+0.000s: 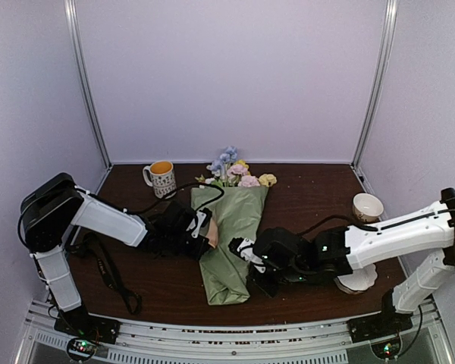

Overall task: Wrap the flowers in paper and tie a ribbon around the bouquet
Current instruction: Press the fold line on the folded bouquet.

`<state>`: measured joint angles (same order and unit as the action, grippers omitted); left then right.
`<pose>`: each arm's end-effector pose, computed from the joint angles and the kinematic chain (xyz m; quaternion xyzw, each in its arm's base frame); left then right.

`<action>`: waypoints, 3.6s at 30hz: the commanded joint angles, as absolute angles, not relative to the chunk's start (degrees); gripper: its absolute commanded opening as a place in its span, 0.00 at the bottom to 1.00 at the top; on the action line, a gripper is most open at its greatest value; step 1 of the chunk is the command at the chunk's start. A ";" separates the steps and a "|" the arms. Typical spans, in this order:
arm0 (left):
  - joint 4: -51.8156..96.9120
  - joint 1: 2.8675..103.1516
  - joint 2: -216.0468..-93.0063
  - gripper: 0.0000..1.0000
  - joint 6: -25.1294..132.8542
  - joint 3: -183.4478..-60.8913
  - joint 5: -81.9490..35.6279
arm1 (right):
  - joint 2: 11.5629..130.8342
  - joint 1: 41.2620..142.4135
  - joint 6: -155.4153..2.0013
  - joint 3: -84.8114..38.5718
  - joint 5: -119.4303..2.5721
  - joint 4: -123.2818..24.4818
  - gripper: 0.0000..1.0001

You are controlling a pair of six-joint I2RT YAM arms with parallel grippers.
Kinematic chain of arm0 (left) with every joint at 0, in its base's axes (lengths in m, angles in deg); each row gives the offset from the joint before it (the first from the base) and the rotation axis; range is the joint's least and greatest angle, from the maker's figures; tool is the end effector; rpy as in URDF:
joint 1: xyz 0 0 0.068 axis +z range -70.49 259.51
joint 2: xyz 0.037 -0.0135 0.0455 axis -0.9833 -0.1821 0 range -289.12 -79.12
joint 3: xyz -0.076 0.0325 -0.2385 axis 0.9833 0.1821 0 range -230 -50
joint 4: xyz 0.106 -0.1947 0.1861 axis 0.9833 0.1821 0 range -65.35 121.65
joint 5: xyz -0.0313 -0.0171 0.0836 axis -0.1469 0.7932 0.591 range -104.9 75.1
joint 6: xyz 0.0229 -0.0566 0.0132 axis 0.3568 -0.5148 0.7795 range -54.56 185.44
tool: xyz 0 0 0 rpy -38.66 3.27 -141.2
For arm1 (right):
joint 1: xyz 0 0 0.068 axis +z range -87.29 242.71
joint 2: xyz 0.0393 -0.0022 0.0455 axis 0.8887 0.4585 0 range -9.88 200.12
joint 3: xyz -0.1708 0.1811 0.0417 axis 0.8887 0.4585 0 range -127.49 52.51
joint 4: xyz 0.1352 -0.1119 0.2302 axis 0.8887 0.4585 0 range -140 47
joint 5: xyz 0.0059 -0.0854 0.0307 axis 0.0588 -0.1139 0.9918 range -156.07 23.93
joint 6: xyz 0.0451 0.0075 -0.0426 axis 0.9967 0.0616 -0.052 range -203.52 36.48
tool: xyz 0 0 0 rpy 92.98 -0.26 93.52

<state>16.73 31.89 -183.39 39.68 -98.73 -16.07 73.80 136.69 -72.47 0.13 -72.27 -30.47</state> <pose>0.2464 -0.2715 0.0665 0.1804 0.9147 -0.2236 0.2841 0.0976 0.3214 0.1694 -0.4756 0.8119 0.1887 0.2812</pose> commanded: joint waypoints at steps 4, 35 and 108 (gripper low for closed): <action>15.82 32.58 -184.55 0.00 38.99 -97.26 -15.26 | 89.67 135.66 -71.70 -7.11 -63.98 -32.76 0.13; 9.53 34.33 -173.36 0.41 41.34 -90.27 -16.45 | 96.38 137.44 -73.50 -11.64 -65.92 -24.70 0.11; 9.14 39.17 -185.94 0.00 39.17 -96.12 -29.32 | 94.22 89.35 -59.83 -9.36 -31.81 -41.42 0.00</action>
<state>4.01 38.43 -182.86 37.04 -93.81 -28.24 96.46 92.29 -52.36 -6.60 -27.15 -49.50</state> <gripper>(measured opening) 0.012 0.011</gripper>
